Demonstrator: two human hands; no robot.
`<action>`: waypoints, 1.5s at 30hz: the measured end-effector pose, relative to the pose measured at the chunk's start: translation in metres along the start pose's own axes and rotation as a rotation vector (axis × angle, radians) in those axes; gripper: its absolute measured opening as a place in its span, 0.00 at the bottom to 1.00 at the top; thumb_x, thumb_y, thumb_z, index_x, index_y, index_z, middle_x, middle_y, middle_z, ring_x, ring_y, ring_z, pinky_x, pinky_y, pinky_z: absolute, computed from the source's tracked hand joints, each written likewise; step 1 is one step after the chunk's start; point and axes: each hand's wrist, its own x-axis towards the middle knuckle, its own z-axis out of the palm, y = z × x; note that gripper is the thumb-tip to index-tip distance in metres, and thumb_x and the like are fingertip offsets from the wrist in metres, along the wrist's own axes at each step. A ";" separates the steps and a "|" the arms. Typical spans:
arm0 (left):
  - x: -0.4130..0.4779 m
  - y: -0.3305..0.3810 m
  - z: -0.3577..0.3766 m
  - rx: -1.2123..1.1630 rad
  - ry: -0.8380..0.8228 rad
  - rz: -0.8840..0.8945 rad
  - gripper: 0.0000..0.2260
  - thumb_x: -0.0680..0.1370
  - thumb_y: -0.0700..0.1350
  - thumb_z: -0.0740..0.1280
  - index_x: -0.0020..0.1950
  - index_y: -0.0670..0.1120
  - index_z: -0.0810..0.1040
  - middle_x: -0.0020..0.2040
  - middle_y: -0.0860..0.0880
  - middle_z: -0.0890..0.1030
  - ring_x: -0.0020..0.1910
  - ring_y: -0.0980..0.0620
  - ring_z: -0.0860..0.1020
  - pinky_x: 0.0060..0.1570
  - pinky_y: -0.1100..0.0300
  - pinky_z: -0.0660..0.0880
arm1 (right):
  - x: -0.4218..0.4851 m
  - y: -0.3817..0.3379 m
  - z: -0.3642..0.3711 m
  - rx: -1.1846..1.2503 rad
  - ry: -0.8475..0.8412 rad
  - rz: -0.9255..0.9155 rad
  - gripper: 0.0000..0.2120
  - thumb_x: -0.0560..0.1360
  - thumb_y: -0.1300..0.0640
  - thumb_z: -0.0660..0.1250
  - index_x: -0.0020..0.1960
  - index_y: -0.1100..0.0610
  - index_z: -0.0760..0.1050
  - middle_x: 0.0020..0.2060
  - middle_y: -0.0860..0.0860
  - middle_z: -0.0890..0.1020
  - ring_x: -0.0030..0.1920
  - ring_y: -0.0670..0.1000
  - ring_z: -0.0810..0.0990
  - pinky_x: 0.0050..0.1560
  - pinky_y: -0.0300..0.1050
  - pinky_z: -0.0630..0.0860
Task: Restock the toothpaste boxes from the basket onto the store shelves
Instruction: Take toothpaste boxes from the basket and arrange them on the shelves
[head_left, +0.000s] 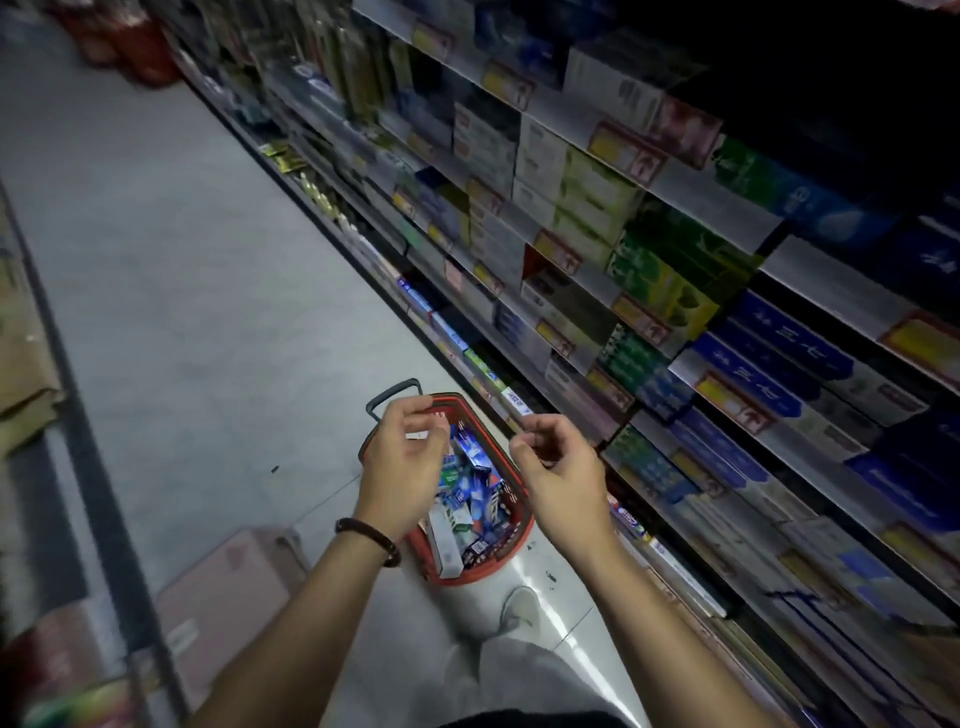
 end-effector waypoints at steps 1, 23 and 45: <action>0.004 -0.003 -0.001 0.001 0.008 -0.022 0.09 0.82 0.45 0.69 0.60 0.56 0.76 0.53 0.51 0.85 0.43 0.54 0.86 0.48 0.52 0.82 | 0.008 0.003 0.004 -0.001 -0.020 0.004 0.08 0.79 0.59 0.71 0.56 0.49 0.80 0.43 0.41 0.86 0.45 0.42 0.84 0.47 0.34 0.77; 0.093 -0.190 -0.017 0.081 0.001 -0.403 0.07 0.82 0.49 0.70 0.56 0.59 0.75 0.55 0.54 0.84 0.54 0.51 0.84 0.55 0.45 0.83 | 0.091 0.164 0.129 -0.148 -0.165 0.337 0.07 0.79 0.59 0.73 0.57 0.52 0.81 0.41 0.48 0.85 0.41 0.46 0.84 0.47 0.43 0.81; 0.128 -0.435 0.051 0.068 -0.034 -0.603 0.09 0.83 0.46 0.67 0.58 0.60 0.74 0.53 0.56 0.83 0.43 0.52 0.85 0.41 0.59 0.83 | 0.100 0.429 0.243 -0.749 -0.397 0.546 0.27 0.77 0.46 0.75 0.73 0.51 0.74 0.69 0.53 0.79 0.68 0.57 0.79 0.63 0.56 0.82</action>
